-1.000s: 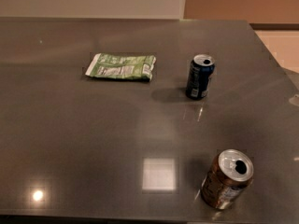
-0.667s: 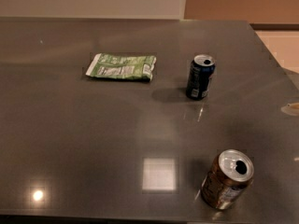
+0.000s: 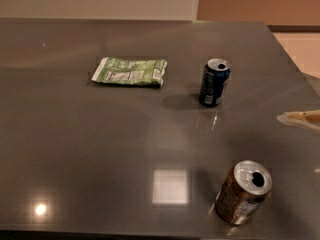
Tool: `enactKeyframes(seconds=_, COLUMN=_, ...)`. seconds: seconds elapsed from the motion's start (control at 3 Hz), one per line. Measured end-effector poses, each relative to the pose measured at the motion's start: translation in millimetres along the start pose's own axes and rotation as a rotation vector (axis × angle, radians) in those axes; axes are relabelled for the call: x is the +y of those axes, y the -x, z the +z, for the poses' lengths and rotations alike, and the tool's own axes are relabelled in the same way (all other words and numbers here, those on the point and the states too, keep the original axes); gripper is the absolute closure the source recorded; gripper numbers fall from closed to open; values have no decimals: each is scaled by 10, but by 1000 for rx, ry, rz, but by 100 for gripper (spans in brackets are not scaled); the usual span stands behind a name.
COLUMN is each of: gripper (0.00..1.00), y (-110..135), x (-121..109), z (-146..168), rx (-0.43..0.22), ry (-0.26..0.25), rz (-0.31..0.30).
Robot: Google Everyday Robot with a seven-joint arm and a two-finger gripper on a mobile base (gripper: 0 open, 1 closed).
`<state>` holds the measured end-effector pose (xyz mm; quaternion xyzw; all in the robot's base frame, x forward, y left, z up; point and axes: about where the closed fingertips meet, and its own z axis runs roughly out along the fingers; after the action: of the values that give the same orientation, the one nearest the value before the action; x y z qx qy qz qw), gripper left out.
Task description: Move orange can near green jalapeno chip bag
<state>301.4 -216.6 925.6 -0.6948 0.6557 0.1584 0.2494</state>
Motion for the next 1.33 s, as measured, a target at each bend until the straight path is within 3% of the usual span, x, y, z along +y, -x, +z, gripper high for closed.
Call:
enactKeyframes(seconds=0.67, gripper=0, y=278, x=113, z=319, rx=-68, ry=53, rz=26)
enactKeyframes(seconds=1.33, gripper=0, y=437, x=107, z=607, rx=-86, ry=82, rz=40)
